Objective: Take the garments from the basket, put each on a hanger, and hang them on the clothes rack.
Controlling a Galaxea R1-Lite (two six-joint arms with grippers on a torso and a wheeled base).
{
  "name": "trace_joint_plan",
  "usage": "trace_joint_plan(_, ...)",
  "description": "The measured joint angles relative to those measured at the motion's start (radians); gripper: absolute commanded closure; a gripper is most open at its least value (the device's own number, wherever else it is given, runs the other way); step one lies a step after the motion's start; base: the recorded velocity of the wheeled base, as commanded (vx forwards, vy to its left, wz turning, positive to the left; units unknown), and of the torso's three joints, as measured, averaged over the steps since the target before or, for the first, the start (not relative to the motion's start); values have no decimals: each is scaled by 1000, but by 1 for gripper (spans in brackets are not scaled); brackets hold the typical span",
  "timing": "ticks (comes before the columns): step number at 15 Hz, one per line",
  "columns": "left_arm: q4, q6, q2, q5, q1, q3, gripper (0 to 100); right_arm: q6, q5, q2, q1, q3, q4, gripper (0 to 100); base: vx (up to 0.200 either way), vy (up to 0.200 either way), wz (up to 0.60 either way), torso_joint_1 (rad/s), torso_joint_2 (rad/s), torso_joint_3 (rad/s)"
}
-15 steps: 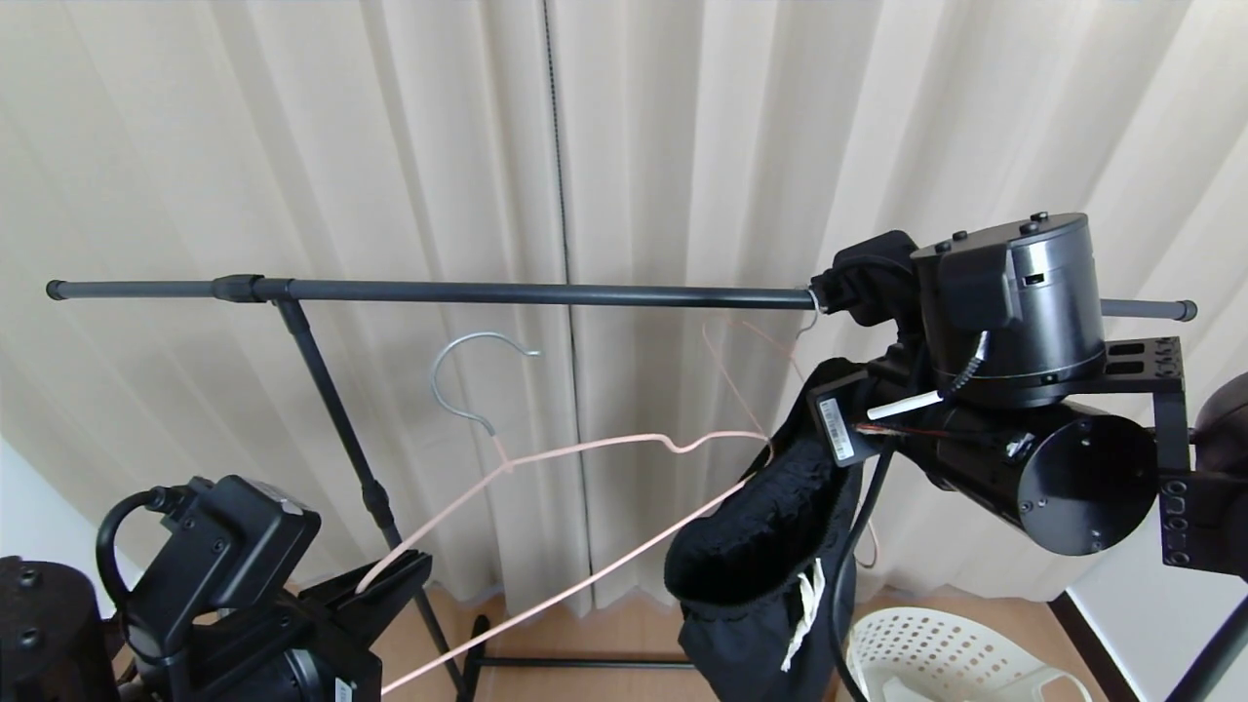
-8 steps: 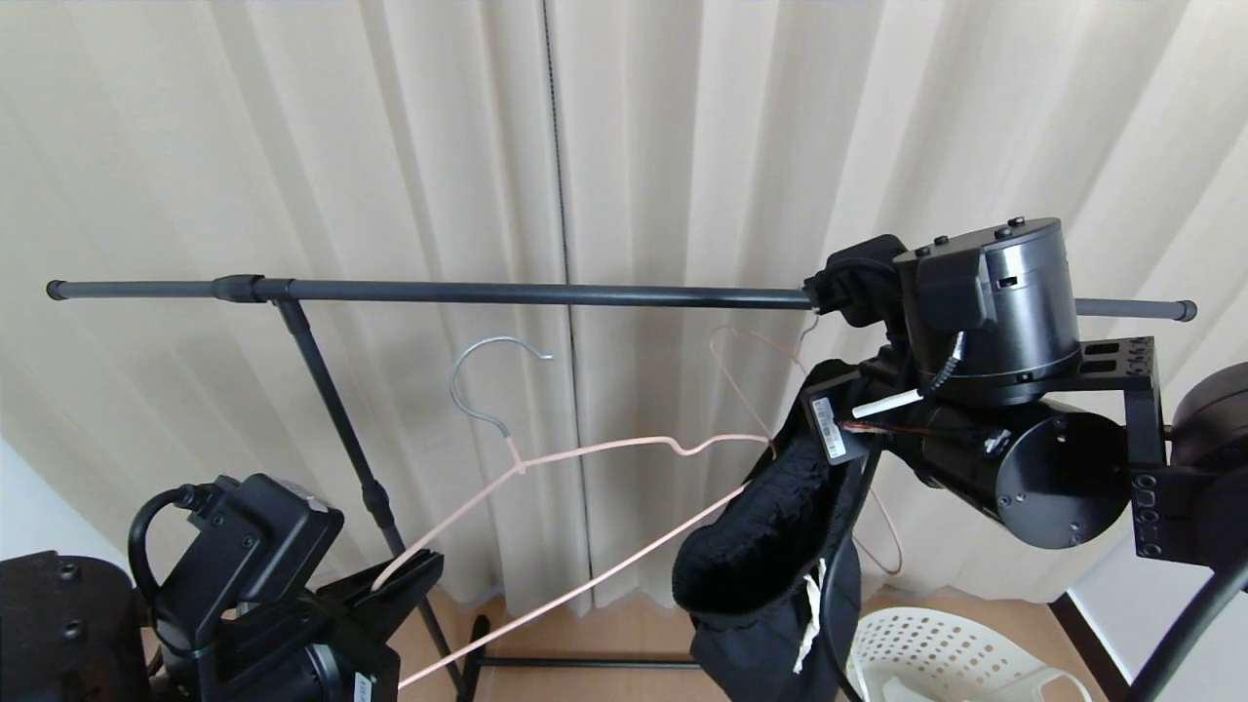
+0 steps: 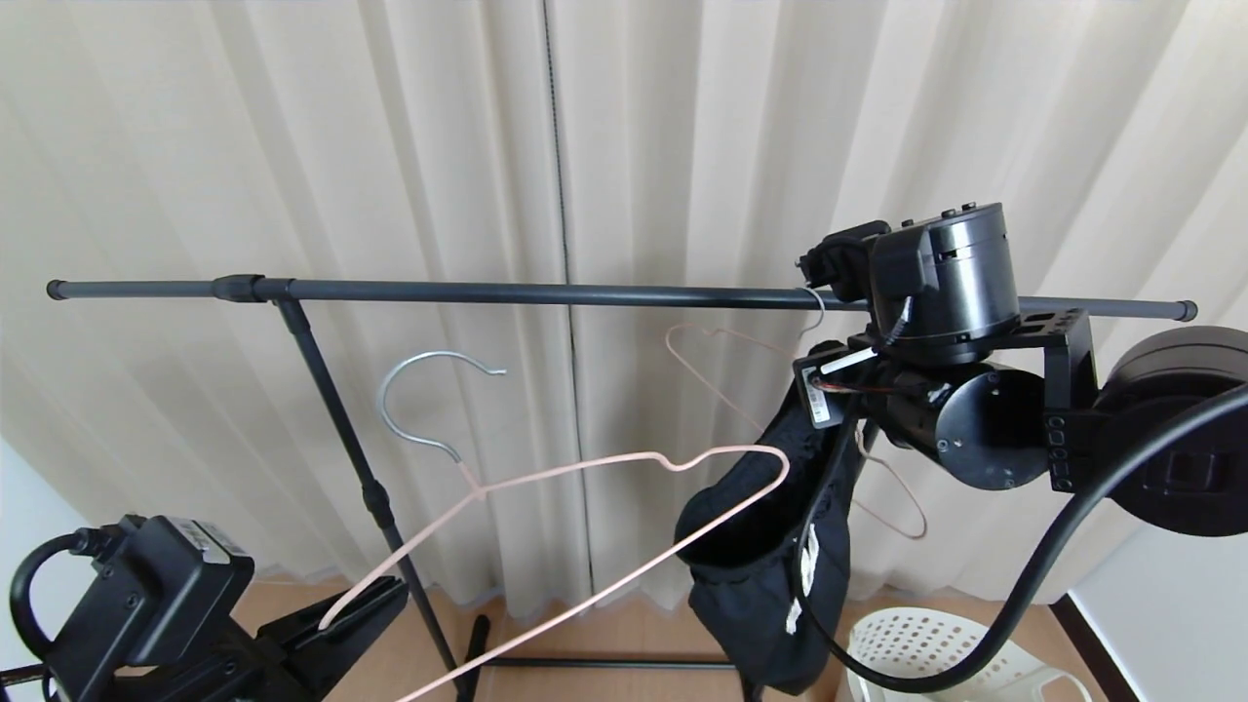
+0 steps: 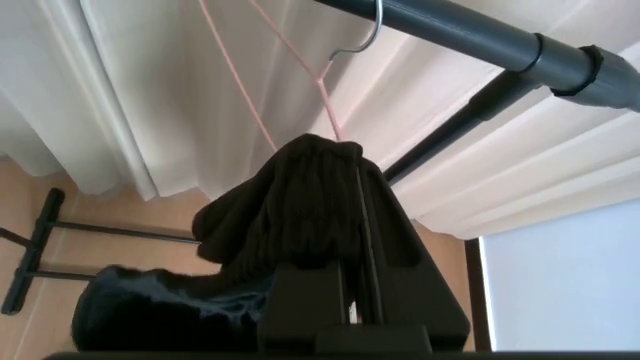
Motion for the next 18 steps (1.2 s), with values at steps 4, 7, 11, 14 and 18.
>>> trace_joint_plan(4,-5,-26,85,30,1,-57,100,17,0,-8,30,3,4,100,0,0,0,0,0,0)
trace_joint_plan(7,-26,-54,167,71,2,-114,100,32,0,-35,65,17,10,100,0,0,0,0,0,0)
trace_joint_plan(11,-148,-70,284,106,-29,-154,100,49,-1,-64,98,30,9,100,0,0,0,0,0,0)
trace_joint_plan(14,-157,-71,312,106,-48,-141,100,69,-4,-61,90,24,8,100,0,0,0,0,0,0)
trace_joint_plan(18,-157,-71,278,106,-73,-118,100,93,-21,-36,67,-1,7,100,0,0,0,0,0,0)
